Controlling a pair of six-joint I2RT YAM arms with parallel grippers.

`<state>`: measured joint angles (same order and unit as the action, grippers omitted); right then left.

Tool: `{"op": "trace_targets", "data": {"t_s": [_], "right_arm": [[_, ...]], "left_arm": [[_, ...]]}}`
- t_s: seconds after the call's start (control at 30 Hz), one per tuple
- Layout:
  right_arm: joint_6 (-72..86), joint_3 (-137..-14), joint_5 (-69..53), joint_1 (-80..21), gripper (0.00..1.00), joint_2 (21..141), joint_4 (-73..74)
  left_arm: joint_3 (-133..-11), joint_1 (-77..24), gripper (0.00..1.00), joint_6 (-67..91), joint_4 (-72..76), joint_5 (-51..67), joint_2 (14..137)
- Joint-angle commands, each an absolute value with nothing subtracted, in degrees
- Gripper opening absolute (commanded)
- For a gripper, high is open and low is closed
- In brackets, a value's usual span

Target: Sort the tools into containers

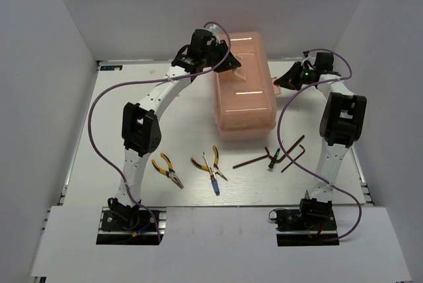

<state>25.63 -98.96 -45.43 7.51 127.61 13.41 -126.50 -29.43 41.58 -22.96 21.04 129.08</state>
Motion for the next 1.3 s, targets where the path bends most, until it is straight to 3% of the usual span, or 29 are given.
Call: {"op": "trace_targets", "data": {"t_s": [0.0, 0.47, 0.83, 1.23, 1.27], "right_arm": [[21.0, -102.7, -39.8, 8.1, 0.00, 125.3, 16.6], [18.3, -101.9, -33.3, 11.0, 0.00, 122.4, 20.1], [16.1, -98.6, -31.8, 12.5, 0.00, 119.6, 21.0], [14.9, -95.6, -30.4, 13.3, 0.00, 117.6, 21.4], [14.9, -95.4, -30.5, 13.4, 0.00, 117.3, 21.4]], "left_arm": [[-128.6, -28.2, 0.00, 36.3, -24.1, 23.5, 119.1], [-118.0, -21.5, 0.00, 28.7, -27.9, 17.8, 106.7], [-93.2, -14.2, 0.00, 23.5, -23.3, 13.5, 96.5], [-85.3, -5.9, 0.00, 22.9, -20.5, 13.5, 98.8], [-84.7, -4.8, 0.06, 22.9, -20.5, 13.5, 98.8]]}}
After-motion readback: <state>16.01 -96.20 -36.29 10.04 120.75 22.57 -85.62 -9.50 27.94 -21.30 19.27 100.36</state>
